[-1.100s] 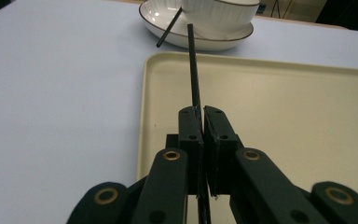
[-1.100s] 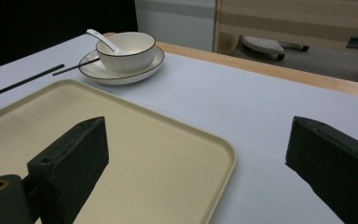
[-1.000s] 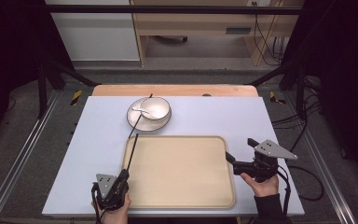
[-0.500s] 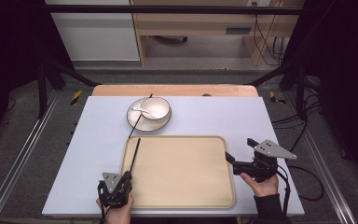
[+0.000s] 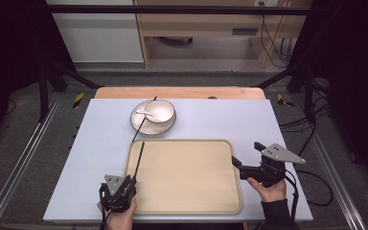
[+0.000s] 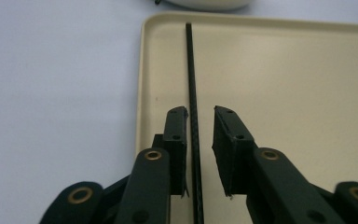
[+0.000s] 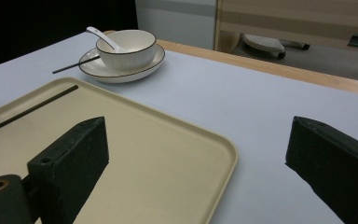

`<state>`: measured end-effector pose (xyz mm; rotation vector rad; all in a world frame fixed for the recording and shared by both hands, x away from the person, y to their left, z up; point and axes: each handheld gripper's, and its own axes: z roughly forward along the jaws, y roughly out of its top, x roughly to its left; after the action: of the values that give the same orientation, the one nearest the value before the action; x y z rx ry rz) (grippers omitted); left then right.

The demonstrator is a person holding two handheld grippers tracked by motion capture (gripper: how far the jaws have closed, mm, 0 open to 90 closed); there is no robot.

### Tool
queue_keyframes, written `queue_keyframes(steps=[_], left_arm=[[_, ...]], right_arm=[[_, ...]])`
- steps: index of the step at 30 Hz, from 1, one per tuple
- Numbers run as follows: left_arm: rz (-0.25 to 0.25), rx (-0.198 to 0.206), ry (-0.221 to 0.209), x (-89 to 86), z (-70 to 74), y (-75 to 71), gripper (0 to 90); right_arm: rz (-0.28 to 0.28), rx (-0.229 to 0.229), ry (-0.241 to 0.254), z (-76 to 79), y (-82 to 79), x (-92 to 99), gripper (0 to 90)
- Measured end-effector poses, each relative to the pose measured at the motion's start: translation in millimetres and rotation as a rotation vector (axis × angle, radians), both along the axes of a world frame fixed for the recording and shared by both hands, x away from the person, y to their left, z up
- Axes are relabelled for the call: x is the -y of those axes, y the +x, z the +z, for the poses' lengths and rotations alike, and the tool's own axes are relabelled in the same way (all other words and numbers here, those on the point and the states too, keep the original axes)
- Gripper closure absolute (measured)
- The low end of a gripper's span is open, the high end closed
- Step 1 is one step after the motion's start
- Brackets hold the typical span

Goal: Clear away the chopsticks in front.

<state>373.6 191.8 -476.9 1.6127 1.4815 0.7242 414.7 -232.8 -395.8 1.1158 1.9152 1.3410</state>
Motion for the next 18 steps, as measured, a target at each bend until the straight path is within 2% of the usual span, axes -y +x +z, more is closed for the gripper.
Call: queue_keyframes(steps=[2,3,4,6,7,10,15,18], left_arm=[[-0.021,0.029,-0.004,-3.0,7.8,2.1,69.5],[-0.021,0.029,-0.004,-3.0,7.8,2.1,68.0],[-0.051,0.044,-0.013,-6.2,15.0,6.2,65.5],[-0.063,0.052,-0.015,-7.8,18.3,8.6,63.0],[-0.086,0.069,-0.018,-10.1,25.2,13.7,58.4],[-0.113,0.069,-0.018,-12.4,31.9,19.9,53.1],[-0.208,0.094,-0.022,-15.4,47.4,40.1,42.7],[-0.232,0.104,-0.024,-17.3,53.1,51.6,37.6]], right_arm=[[-0.003,0.0,0.003,0.2,-0.2,0.3,5.8],[-0.003,0.001,0.005,0.3,-0.3,0.6,5.8],[-0.003,0.003,0.006,0.5,-0.4,0.9,5.8],[-0.005,0.004,0.005,0.7,-0.5,1.3,5.8],[-0.008,0.003,0.01,1.2,-0.9,1.8,5.8],[-0.01,0.008,0.01,1.4,-0.9,2.6,5.8],[-0.015,0.006,0.016,1.9,-1.4,3.6,5.9],[-0.017,0.005,0.016,1.9,-1.4,3.9,5.9]])
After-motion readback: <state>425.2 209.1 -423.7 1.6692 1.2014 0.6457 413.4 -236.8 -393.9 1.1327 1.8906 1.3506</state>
